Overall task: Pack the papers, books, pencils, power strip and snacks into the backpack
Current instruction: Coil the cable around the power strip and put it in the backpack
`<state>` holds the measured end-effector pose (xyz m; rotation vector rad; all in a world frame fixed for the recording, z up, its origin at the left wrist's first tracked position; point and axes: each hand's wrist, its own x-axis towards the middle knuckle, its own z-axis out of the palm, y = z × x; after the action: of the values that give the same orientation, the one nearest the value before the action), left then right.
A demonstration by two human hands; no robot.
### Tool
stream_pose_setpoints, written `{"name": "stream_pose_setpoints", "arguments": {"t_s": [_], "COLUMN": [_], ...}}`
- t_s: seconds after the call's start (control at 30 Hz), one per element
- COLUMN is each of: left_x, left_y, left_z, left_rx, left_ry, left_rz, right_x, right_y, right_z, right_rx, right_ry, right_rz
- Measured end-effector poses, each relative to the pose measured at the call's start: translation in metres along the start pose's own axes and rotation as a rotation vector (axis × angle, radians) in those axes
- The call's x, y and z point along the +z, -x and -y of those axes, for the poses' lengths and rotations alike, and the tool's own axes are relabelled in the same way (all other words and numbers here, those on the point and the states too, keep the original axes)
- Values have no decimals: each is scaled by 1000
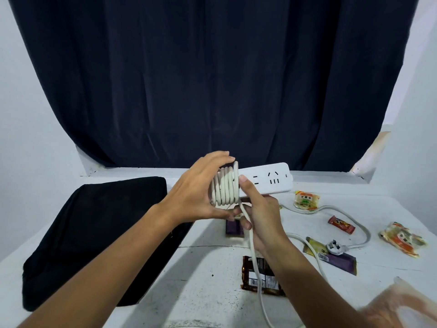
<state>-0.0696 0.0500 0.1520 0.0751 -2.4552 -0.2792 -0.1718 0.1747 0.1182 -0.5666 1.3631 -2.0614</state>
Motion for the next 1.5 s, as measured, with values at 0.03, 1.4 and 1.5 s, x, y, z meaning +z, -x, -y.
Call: {"name": "stream_pose_setpoints", "arguments": {"t_s": [0.03, 1.4, 1.5], "left_x": [-1, -15, -24], "left_y": [0, -9, -2], "left_z": [-2, 27, 22], "left_rx": [-17, -278, -240], "left_ry": [-7, -465, -336], "left_rz": [2, 150, 312], "right_x": [0, -1, -10], "right_y": [0, 6, -14], "right_z": [1, 38, 45], "right_rx": [-9, -524, -581], "right_ry": [0, 978, 946], "right_rz": [-6, 80, 73]}}
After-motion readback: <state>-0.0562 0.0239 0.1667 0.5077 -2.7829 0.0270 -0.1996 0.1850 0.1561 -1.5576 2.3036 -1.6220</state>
